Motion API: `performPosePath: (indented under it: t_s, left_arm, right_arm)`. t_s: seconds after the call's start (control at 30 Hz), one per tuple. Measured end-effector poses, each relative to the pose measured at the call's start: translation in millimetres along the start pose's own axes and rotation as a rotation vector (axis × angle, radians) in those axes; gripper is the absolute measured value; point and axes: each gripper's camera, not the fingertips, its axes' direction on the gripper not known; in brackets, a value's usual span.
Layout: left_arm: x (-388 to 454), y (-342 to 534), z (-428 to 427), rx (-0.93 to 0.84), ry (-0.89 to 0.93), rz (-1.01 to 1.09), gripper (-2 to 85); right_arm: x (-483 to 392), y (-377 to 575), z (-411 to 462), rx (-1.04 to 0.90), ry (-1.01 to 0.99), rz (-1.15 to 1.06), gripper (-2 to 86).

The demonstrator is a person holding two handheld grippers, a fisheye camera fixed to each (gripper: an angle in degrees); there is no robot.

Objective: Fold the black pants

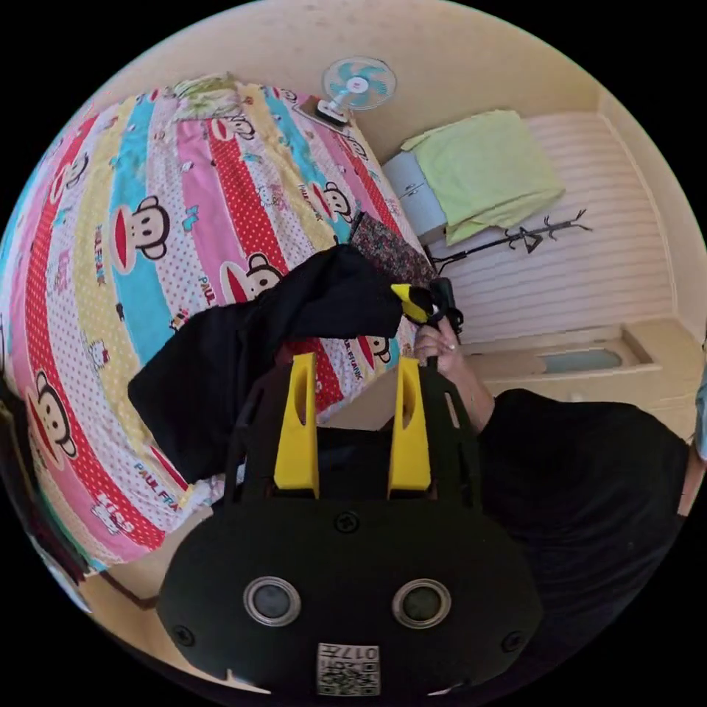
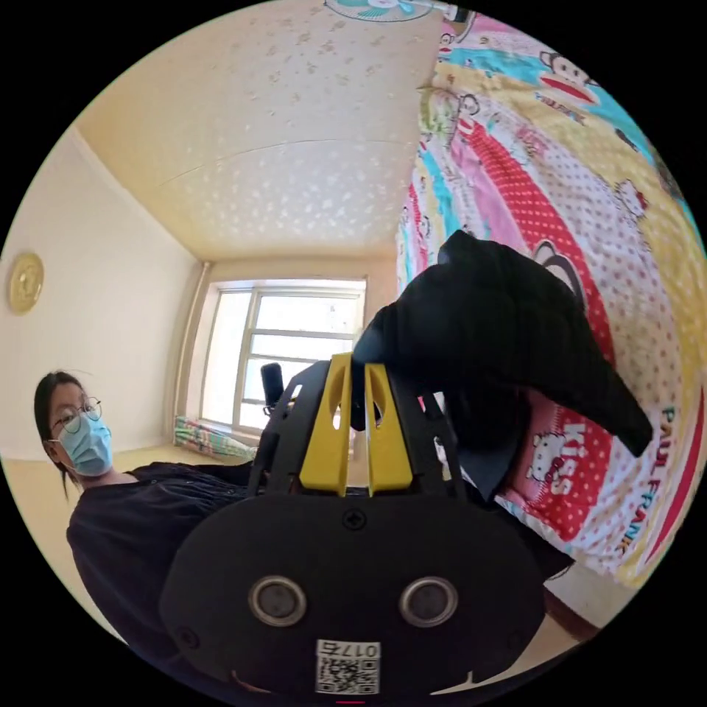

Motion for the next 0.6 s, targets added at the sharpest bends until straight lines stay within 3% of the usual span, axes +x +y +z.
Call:
performPosePath:
  t_s: [0.27,0.33,0.4,0.43,0.5,0.6]
  left_arm:
    - [86.3,57.6,50.9,0.226,-0.504,0.282,19.7]
    - [97.8,74.2,69.0,0.265,-0.599,0.282,15.9]
    - [104.9,104.3,74.4,0.444,-0.847,0.129,3.6]
    - [104.9,113.3,71.7,0.492,-0.876,0.088,3.0]
    - [94.4,149.5,46.6,0.622,-0.713,-0.001,1.1]
    - [74.8,178.4,9.7,0.672,-0.422,-0.076,0.1]
  right_arm:
    - [-95.8,-21.5,101.0,-0.13,-0.208,-0.149,1.4]
    - [-118.7,-21.1,145.9,-0.183,-0.282,-0.175,1.6]
    - [-135.2,-17.4,180.1,-0.253,-0.305,-0.22,1.8]
    - [-146.2,-13.2,195.3,-0.274,-0.296,-0.265,2.1]
    - [-160.6,-5.6,206.2,-0.281,-0.264,-0.342,2.9]
    - [-175.8,17.5,210.8,-0.303,-0.087,-0.461,5.8]
